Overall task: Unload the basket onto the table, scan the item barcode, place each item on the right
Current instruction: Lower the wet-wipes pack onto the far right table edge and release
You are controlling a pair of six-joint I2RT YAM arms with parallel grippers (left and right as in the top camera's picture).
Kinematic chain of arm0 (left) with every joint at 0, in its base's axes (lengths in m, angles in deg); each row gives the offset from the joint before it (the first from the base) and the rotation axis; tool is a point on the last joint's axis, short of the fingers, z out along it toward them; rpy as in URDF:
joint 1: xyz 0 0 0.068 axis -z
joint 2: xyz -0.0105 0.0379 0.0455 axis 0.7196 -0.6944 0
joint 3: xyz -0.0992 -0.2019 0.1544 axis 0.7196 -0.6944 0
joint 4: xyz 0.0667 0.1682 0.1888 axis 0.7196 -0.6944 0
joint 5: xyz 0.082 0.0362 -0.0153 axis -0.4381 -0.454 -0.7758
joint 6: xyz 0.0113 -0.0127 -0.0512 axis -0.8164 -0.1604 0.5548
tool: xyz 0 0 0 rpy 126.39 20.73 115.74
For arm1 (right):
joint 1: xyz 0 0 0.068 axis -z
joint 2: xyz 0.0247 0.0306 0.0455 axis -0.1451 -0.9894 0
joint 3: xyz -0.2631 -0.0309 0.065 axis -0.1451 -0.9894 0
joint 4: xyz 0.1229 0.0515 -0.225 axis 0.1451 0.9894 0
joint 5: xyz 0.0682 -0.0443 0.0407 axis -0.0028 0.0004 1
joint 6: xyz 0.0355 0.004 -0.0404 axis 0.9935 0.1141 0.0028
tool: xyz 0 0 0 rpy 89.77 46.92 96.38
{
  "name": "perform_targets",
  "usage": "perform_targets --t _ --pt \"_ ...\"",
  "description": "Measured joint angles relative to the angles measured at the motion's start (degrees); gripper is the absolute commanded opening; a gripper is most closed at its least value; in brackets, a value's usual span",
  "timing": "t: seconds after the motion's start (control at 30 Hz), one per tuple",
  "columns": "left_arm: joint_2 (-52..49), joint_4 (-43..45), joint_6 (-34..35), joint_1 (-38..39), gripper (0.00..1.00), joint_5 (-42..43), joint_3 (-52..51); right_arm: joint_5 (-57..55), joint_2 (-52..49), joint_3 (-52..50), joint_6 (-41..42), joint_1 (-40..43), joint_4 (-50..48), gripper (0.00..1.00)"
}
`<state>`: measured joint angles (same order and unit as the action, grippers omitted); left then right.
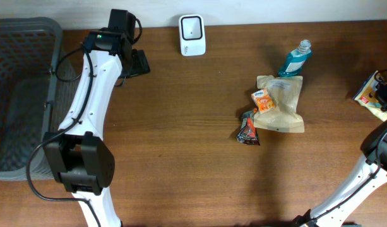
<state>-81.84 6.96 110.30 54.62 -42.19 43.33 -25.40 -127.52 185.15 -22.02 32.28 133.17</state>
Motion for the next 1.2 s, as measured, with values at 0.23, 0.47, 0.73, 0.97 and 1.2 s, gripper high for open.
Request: perform_targets --t 0.23,0.47,0.73,0.97,1.2 --pt "0.00 0.00 0.00 0.00 0.99 0.00 0.00 -0.20 0.07 0.02 -0.59 0.00 0.04 0.04" --pt "0.00 0.00 0.00 0.00 0.99 0.00 0.00 -0.22 2.58 1.86 -0.61 0.00 -2.82 0.04" --pt "0.00 0.00 0.00 0.00 0.99 0.00 0.00 -0.22 3.93 3.37 -0.61 0.00 -5.57 0.04" --pt "0.00 0.00 0.00 0.00 0.99 0.00 0.00 -0.22 -0.96 2.54 -0.55 0.00 -4.28 0.04" --pt "0.00 0.00 0.00 0.00 0.99 0.00 0.00 -0.66 -0.94 0.98 -2.84 0.00 -7.13 0.04"
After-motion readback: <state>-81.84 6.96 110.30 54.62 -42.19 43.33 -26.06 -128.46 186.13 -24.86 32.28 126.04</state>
